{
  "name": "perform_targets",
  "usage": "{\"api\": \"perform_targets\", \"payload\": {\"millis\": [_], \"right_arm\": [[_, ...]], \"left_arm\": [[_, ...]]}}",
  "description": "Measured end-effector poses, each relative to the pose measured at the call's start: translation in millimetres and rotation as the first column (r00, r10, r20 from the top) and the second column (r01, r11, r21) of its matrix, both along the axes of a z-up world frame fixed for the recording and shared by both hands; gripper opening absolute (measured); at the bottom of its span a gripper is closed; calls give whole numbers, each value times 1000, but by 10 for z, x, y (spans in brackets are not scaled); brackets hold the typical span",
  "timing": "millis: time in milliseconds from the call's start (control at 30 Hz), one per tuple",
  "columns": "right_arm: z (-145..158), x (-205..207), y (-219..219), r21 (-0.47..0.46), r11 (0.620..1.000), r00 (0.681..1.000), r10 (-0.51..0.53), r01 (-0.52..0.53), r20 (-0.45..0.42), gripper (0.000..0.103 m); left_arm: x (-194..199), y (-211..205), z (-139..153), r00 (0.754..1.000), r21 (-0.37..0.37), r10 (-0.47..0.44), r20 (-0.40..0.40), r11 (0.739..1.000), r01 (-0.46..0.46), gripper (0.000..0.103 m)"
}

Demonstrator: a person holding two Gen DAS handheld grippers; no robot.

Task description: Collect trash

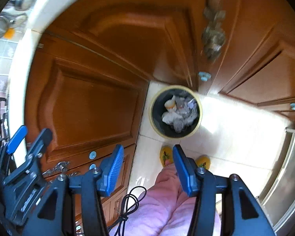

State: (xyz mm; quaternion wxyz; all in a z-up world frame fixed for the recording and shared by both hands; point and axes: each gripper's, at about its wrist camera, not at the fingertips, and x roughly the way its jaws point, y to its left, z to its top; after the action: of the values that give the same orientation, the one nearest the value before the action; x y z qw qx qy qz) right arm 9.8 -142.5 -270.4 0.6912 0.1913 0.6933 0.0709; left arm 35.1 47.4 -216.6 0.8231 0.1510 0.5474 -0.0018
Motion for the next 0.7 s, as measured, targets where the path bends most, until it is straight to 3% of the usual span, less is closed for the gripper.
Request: {"api": "perform_targets", "payload": {"millis": [200, 333, 467, 700], "right_arm": [[655, -101, -138, -41, 999, 993, 14, -9, 121, 52], [1131, -135, -227, -85, 996, 971, 29, -9, 238, 52], [1649, -193, -355, -92, 995, 920, -7, 47, 393, 52], [2451, -203, -595, -77, 985, 840, -90, 155, 534, 52]], "left_arm": [[-20, -137, 489, 998, -63, -67, 14, 996, 68, 84], [7, -230, 842, 996, -112, -85, 31, 990, 88, 86], [32, -280, 1237, 992, -165, -95, 82, 980, 108, 92], [45, -307, 1931, 976, -285, -94, 197, 947, 149, 92]]}}
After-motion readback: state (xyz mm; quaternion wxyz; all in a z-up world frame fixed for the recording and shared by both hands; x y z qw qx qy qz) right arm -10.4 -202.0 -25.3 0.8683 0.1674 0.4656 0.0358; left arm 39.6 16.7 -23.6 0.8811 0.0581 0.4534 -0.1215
